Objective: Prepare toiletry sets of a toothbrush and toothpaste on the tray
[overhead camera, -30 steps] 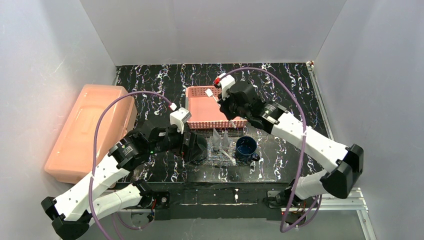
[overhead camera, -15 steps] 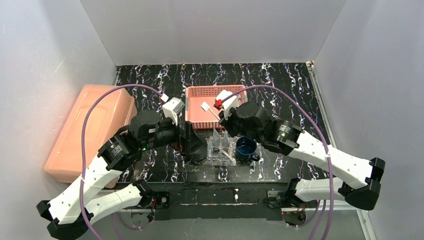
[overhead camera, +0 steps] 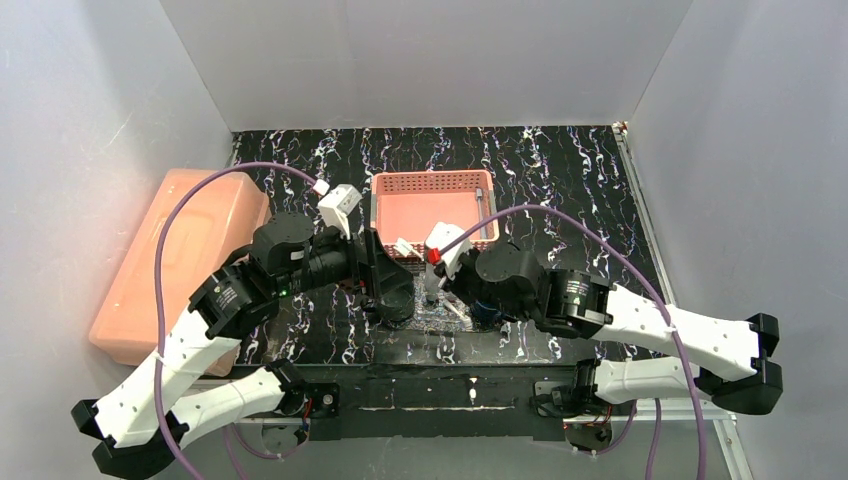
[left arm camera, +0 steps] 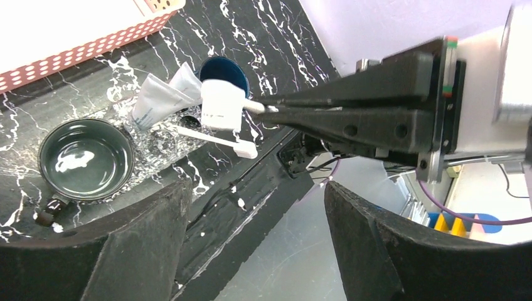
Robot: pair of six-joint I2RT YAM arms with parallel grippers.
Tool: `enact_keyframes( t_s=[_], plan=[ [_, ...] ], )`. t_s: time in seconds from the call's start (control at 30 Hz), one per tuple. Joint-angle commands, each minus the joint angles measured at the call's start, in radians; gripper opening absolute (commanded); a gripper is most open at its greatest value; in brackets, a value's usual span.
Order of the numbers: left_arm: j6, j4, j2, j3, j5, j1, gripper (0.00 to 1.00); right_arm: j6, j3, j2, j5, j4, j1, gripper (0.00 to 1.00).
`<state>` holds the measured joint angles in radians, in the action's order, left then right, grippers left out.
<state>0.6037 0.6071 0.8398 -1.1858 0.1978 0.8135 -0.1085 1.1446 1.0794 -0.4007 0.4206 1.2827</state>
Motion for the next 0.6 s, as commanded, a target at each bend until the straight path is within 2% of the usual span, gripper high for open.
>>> enact_keyframes(
  t_s=[0.0,0.17,0.57],
  plan=[
    [0.043,0.007,0.021,-0.048,0.032,-0.007,0.74,-0.056,-0.035,-0.044,-0.048,-0.087,0.048,0.01],
    [0.056,0.010,0.035,-0.068,0.045,-0.015,0.70,-0.100,-0.085,-0.079,-0.055,-0.139,0.090,0.01],
    [0.071,0.008,0.067,-0.063,0.112,-0.052,0.41,-0.122,-0.109,-0.111,-0.042,-0.166,0.135,0.01]
  ],
)
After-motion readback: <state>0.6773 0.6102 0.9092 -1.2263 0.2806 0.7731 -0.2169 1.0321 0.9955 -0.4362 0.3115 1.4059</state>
